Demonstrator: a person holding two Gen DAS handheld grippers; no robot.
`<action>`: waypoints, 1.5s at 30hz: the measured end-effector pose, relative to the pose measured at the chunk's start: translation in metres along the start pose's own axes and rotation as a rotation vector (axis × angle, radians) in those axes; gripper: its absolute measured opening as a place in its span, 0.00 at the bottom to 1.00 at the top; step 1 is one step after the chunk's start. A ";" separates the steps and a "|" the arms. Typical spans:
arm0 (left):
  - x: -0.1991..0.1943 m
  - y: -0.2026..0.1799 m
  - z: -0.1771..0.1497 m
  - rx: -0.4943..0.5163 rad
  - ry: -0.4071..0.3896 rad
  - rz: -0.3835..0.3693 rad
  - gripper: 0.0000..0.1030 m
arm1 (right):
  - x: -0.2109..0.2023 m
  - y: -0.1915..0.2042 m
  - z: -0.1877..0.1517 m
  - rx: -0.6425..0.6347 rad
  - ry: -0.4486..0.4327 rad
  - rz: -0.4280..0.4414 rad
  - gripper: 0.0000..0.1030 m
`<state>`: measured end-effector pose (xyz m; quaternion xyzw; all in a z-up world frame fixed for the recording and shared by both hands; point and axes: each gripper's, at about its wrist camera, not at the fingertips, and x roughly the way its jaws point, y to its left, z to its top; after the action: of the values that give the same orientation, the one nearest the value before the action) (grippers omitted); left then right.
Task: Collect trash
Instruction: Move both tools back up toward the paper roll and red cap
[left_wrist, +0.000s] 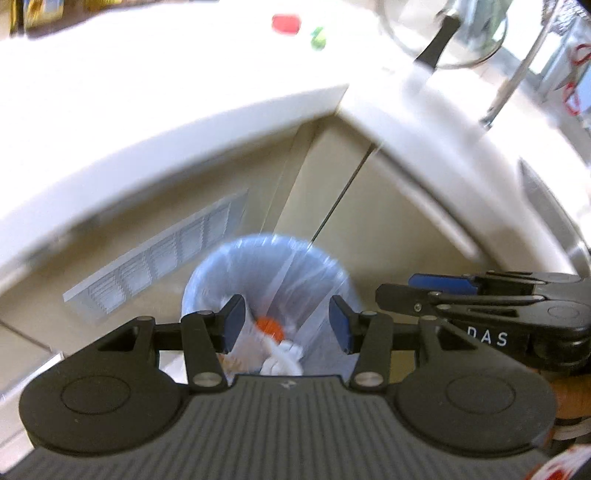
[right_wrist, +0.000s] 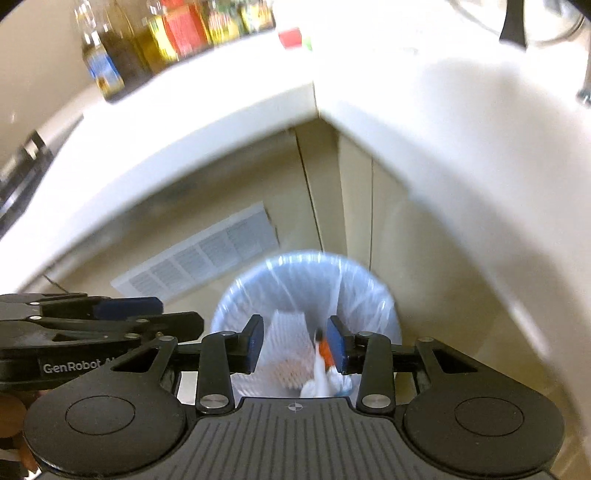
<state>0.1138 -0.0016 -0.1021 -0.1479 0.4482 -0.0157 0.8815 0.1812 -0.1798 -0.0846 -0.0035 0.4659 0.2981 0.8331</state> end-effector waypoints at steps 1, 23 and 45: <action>-0.009 -0.004 0.006 0.008 -0.017 -0.008 0.44 | -0.008 0.002 0.004 0.003 -0.020 -0.002 0.40; -0.095 0.001 0.083 0.109 -0.250 -0.017 0.44 | -0.096 0.013 0.056 -0.015 -0.281 -0.106 0.59; -0.098 -0.003 0.094 0.163 -0.261 -0.032 0.45 | -0.105 0.003 0.058 -0.028 -0.289 -0.169 0.61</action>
<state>0.1301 0.0349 0.0279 -0.0838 0.3248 -0.0468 0.9409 0.1839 -0.2125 0.0312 -0.0113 0.3352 0.2309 0.9134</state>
